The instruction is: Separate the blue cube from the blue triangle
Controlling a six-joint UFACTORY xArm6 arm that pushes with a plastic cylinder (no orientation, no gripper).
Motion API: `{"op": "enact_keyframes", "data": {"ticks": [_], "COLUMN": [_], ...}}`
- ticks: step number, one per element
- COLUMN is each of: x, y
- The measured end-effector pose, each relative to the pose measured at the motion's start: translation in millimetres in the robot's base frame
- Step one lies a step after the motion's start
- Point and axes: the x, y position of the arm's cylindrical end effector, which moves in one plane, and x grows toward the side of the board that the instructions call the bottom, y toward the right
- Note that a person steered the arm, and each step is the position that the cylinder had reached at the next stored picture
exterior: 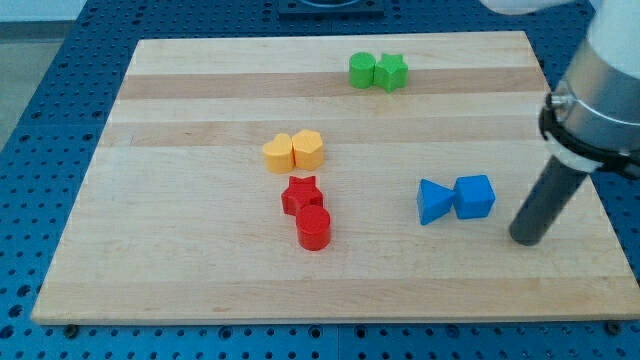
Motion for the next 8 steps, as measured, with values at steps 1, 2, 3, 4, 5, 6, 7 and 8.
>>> {"op": "enact_keyframes", "data": {"ticks": [1, 2, 3, 4, 5, 6, 7, 8], "x": [-15, -31, -34, -27, -7, -11, -23, -26], "y": [-4, -19, -42, -49, -50, -50, -61, -82]}}
